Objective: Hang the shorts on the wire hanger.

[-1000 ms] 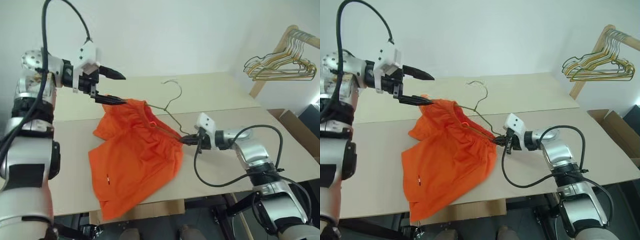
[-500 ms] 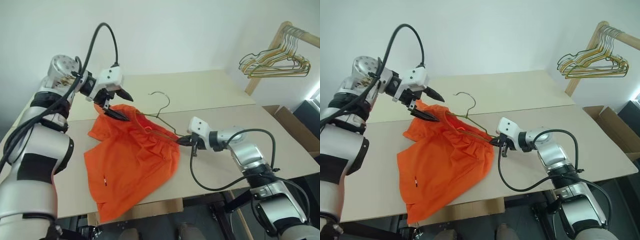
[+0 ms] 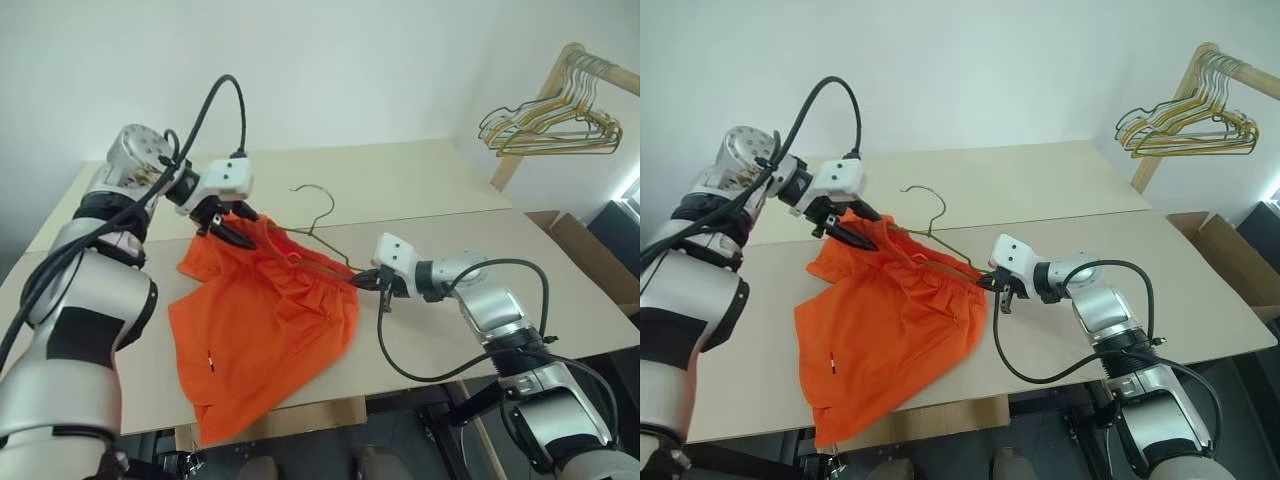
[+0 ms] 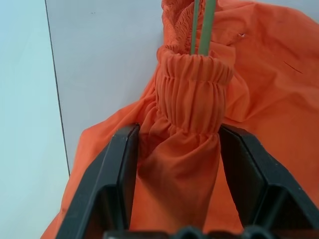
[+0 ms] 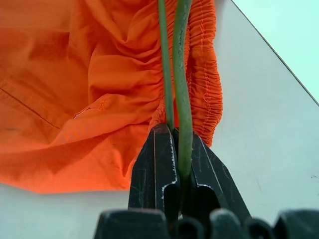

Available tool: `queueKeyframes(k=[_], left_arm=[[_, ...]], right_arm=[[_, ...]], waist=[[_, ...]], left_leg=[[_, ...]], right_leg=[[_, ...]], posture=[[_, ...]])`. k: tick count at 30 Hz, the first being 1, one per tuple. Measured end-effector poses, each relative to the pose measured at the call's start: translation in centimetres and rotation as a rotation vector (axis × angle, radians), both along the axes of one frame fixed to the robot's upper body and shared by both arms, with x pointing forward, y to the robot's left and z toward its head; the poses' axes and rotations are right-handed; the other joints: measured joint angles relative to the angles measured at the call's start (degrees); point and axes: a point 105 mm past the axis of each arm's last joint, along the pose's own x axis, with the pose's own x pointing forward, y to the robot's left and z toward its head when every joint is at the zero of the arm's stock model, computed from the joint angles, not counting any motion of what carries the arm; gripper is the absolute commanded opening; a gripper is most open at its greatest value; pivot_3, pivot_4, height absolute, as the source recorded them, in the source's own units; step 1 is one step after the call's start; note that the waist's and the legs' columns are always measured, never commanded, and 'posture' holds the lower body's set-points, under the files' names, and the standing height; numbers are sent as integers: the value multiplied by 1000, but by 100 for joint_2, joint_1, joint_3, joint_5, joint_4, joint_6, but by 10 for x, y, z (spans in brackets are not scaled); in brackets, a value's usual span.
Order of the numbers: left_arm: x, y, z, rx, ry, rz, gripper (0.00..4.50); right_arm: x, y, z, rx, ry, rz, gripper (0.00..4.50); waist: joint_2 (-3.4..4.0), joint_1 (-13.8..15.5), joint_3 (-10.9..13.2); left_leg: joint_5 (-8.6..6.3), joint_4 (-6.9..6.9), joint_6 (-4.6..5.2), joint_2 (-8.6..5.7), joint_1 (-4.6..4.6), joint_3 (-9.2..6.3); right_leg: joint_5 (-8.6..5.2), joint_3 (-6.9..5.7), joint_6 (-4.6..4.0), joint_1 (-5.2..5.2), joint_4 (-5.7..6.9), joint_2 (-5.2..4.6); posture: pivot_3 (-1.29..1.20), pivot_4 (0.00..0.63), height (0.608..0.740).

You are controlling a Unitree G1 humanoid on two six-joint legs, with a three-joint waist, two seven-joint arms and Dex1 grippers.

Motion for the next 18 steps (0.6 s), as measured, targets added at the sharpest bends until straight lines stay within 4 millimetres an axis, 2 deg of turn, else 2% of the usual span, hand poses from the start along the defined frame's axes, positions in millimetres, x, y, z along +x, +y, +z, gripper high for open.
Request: queueKeyframes(k=[3, 6, 8, 13, 17, 18], left_arm=[[0, 0, -3, 1, 7, 1, 1470], [0, 0, -4, 4, 8, 3, 385], [0, 1, -4, 0, 6, 4, 30], [0, 2, -4, 14, -2, 0, 30], [1, 4, -3, 4, -12, 6, 30], [1, 4, -3, 7, -17, 4, 3]], right_arm=[[1, 1, 1, 3, -7, -3, 0], [2, 1, 3, 5, -15, -6, 0], [2, 2, 3, 5, -17, -6, 0], [2, 2, 5, 6, -33, -3, 0], [5, 2, 9, -13, -118, -3, 0], [5, 3, 9, -15, -136, 1, 280]], waist=[[0, -3, 0], [0, -1, 0], [0, -2, 0], [0, 1, 0], [0, -2, 0], [0, -1, 0]], left_leg=[[-1, 4, 1, 0, 0, 0], [-6, 18, 10, 1, -4, -2], [-9, 29, 15, 1, -8, -3], [-9, 39, 15, 0, -12, -2], [-9, 40, 15, 0, -11, -2], [-9, 40, 15, 0, -12, -2]], right_leg=[[0, 0, 0, 0, 2, 0], [0, 0, 0, 0, 4, 1], [1, -1, 2, 0, 6, 1], [6, 0, 11, 3, 6, -1], [7, 0, 11, 3, 6, 0], [7, -1, 11, 2, 6, 0]], posture=[[-13, 0, 740], [-13, 0, 740], [-13, 0, 740], [-16, 0, 740], [-16, 0, 740], [-16, 0, 740]])
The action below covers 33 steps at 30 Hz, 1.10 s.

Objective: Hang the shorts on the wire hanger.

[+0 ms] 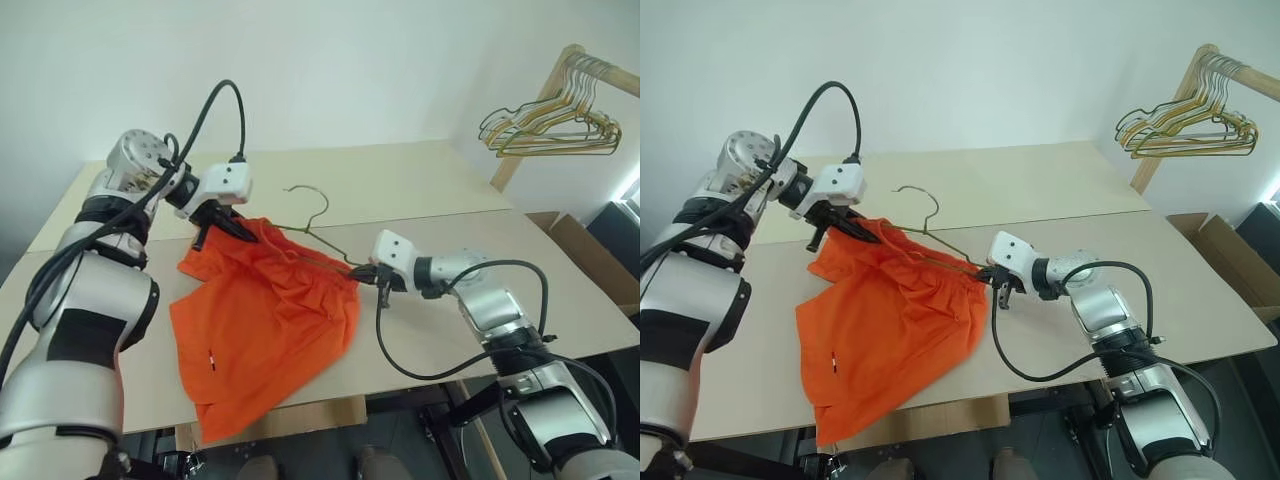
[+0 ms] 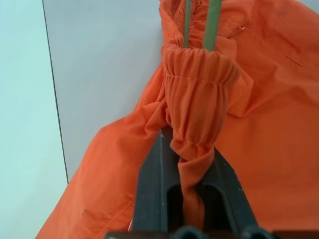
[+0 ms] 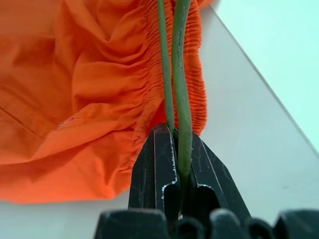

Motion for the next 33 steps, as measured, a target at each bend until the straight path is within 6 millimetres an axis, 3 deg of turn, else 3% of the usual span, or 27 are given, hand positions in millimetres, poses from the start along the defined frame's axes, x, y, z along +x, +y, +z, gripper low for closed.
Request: queueKeyframes(k=[2, 7, 10, 14, 15, 17, 19, 22, 24, 26, 29, 33], left_arm=[[0, 1, 0, 3, -6, -2, 0], [0, 0, 2, 3, -23, -14, 0], [1, 1, 4, -16, -32, -7, 0], [1, 7, 10, -46, -47, 16, 0], [2, 8, 12, -54, -54, 22, 0], [2, 11, 14, -63, -61, 31, 0], [2, 13, 16, -71, -68, 36, 0], [2, 11, 18, -87, -76, 35, 0], [2, 11, 19, -82, -79, 34, 0], [3, 11, 21, -81, -83, 35, 0], [3, 11, 22, -84, -92, 30, 0], [3, 10, 23, -85, -97, 25, 0]], right_arm=[[-1, 1, 1, -1, -28, 13, 739], [2, -1, 7, 21, -71, -7, 2498], [7, -18, 16, 82, -59, -67, 2498], [3, -64, 27, 178, -33, -158, 2498], [-3, -81, 23, 204, 4, -190, 2498], [-15, -98, 14, 228, 77, -215, 2498], [-33, -105, -4, 262, 209, -207, 2498], [-49, -98, -23, 355, 401, -199, 2498], [-51, -91, -25, 408, 463, -194, 2498], [-49, -82, -28, 467, 536, -208, 2498], [-41, -50, -32, 563, 664, -190, 2498], [-31, -36, -33, 599, 692, -200, 2498]], waist=[[0, 0, 0], [0, -1, 0], [0, -1, 0], [0, 34, 0], [-1, 45, 0], [-1, 35, 0], [-1, 32, -1], [-1, -40, -1], [-1, -64, -1], [-1, -77, -1], [-1, -108, -1], [-1, -88, -1]], left_leg=[[0, 0, 0, 0, 0, 0], [0, 0, 0, 0, 1, 0], [0, 1, 0, -1, 0, 0], [-1, 1, 2, -3, -3, -3], [-2, 1, 4, -4, -3, -3], [-3, 1, 5, -4, -2, -2], [-3, 2, 6, -2, 1, -3], [-3, 4, 6, -1, 23, 4], [-3, 4, 5, -1, 28, 4], [-3, 4, 5, -1, 29, 3], [-3, 5, 5, -1, 23, 2], [-3, 9, 5, -2, 6, 0]], right_leg=[[0, 0, 0, 1, -1, 0], [1, 0, 1, 2, 0, -1], [1, 0, 1, 3, -1, -2], [4, -5, 5, 10, -6, -6], [4, -5, 6, 12, -6, -7], [4, -4, 6, 12, -6, -7], [4, -4, 6, 12, -6, -5], [4, 11, 6, 20, 9, 0], [4, 13, 6, 21, 18, 1], [3, 13, 6, 20, 22, 2], [4, 14, 6, 12, 39, 2], [4, 9, 7, 8, 43, -3]], posture=[[-18, 0, 740], [-23, 0, 740], [-23, 0, 740], [-14, 0, 740], [-14, 0, 740], [-15, 0, 740], [-14, 0, 740], [-11, 0, 740], [-8, 0, 740], [-10, 0, 740], [-8, 0, 740], [-4, 0, 740]])
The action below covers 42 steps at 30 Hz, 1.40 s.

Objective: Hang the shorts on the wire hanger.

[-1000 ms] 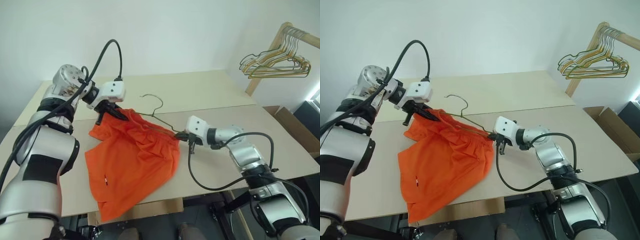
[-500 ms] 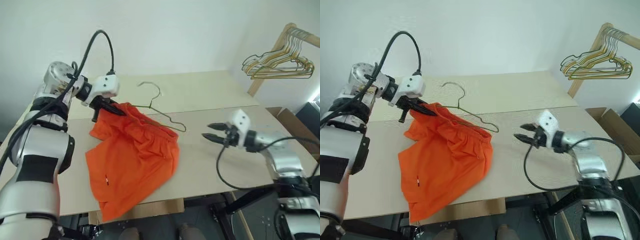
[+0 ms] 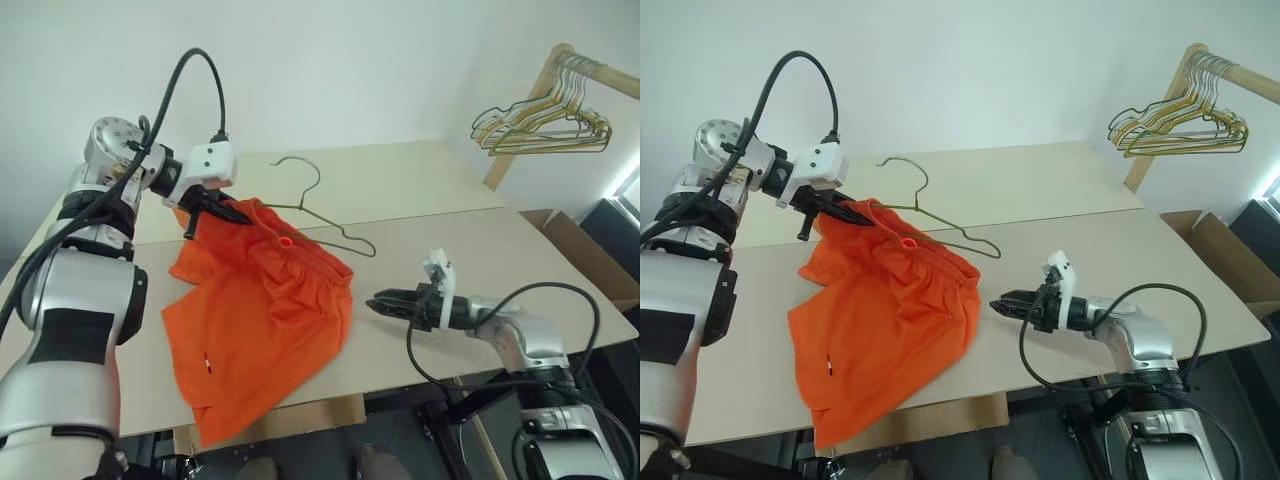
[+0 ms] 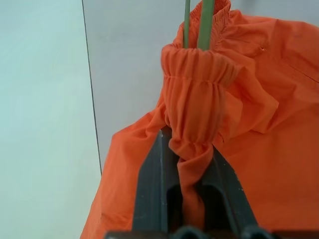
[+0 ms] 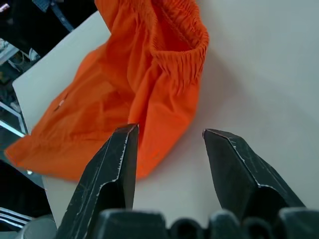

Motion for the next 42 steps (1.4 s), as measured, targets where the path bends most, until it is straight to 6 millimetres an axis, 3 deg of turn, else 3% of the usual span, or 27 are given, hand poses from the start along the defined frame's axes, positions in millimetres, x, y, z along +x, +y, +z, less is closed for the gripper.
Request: queueKeyframes(k=[7, 10, 14, 18, 19, 30, 37, 42], left_arm=[[0, -2, 0, -4, -1, -3, 0], [0, -2, 0, -7, -3, -4, 0], [0, -2, 1, -11, -4, -4, 0], [0, -2, 1, -16, -5, -3, 0], [0, -2, 1, -18, -6, -3, 0], [0, 1, 5, -52, -4, 10, 0], [-11, 13, 3, -18, 6, -12, 0], [-17, 14, 0, -6, 17, -44, 0]], right_arm=[[13, 25, -21, -55, 37, 4, 2498], [18, 27, -24, -58, 51, -3, 2498], [24, 31, -20, -24, 66, 3, 1661], [23, 31, -22, -8, 99, 5, 207], [23, 31, -22, -8, 102, 4, 43], [28, 26, -25, -30, 106, -29, 43], [37, -3, -12, -30, 67, -79, 43], [43, -12, -6, -20, 58, -106, 43]], waist=[[0, 16, 0], [0, -1, 0], [0, -26, 0], [0, -27, 0], [0, -27, 0], [0, -32, 0], [0, -39, 0], [0, -34, 0]], left_leg=[[0, 5, 0, -1, -5, -3], [0, 5, 0, -1, -6, -3], [0, 5, 0, -1, -6, -5], [0, 6, 0, -1, -6, -6], [0, 6, 0, -1, -6, -6], [0, 6, 0, -1, -6, -7], [0, 6, 0, 0, -3, -13], [0, 6, 0, 0, -4, -10]], right_leg=[[1, -4, 4, -4, 4, -2], [1, -4, 4, -3, 3, -3], [1, -4, 3, -4, 4, -2], [2, -5, 4, -4, 5, -3], [2, -5, 4, -4, 6, -3], [2, -5, 4, -5, 8, -4], [2, -2, 4, -4, 10, -4], [1, -2, 4, -5, 10, -3]], posture=[[-2, 0, 740], [-1, 0, 740], [7, 0, 740], [8, 0, 740], [10, 0, 740], [3, 0, 740], [0, 0, 740], [7, 0, 740]])
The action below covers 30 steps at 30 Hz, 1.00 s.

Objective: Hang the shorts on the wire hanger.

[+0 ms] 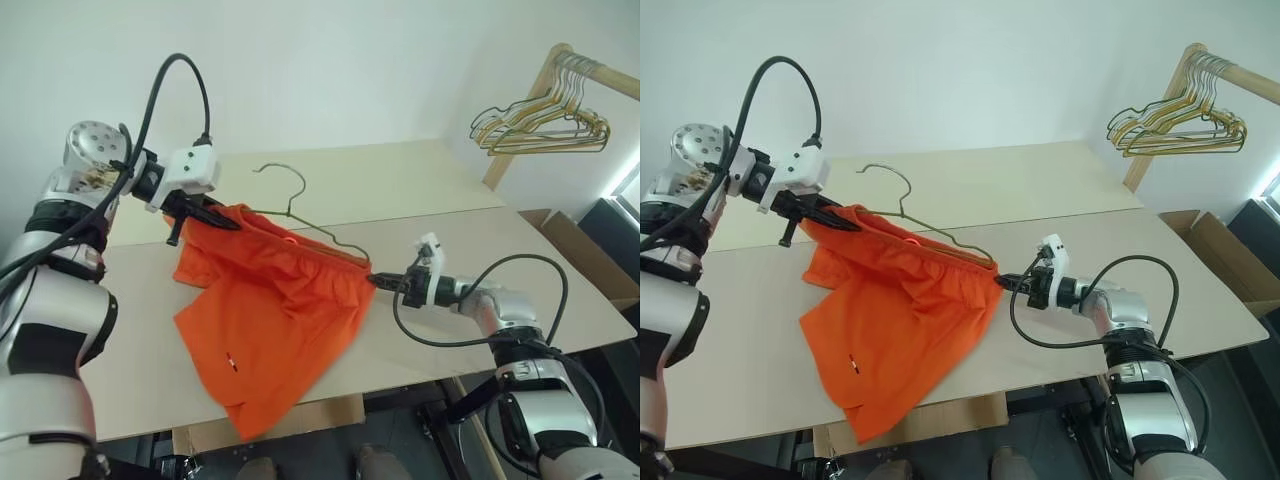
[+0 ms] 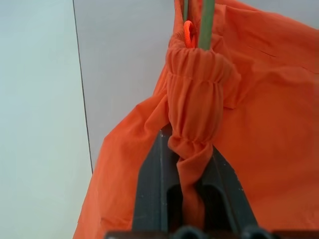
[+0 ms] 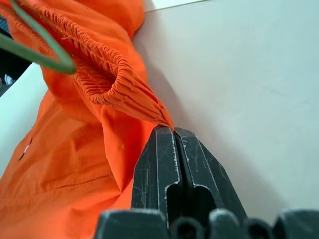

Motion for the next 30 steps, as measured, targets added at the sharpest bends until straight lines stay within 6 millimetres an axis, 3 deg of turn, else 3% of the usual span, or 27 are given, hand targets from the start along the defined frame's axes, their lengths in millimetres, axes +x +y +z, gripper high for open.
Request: queueKeyframes(k=[9, 20, 27, 30], left_arm=[[1, 12, -17, 70, 50, 51, 0], [2, 15, -25, 71, 43, 60, 0], [0, 11, -29, 17, 46, 51, 0], [-1, 10, -32, -14, 51, 55, 0]], right_arm=[[-4, -9, 10, -30, -53, 37, 43], [-24, -22, 58, -252, -282, 188, 43], [-23, 12, 123, -410, -592, 263, 43], [-29, 24, 126, -477, -669, 321, 43]], waist=[[0, 5, 0], [0, 30, 0], [1, 26, 1], [0, 68, 0]], left_leg=[[0, 2, 0, -1, -4, 3], [0, 3, 1, -1, -6, 4], [-1, 2, 1, 2, -4, 4], [-1, 3, 1, 0, -9, 5]], right_leg=[[-1, -1, 1, -1, -2, 1], [-1, -1, 2, -3, -2, 1], [-1, -1, 2, -6, 0, 2], [-1, -4, 2, -6, -6, -1]], posture=[[11, 0, 740], [1, 0, 740], [7, 0, 740], [13, 0, 740]])
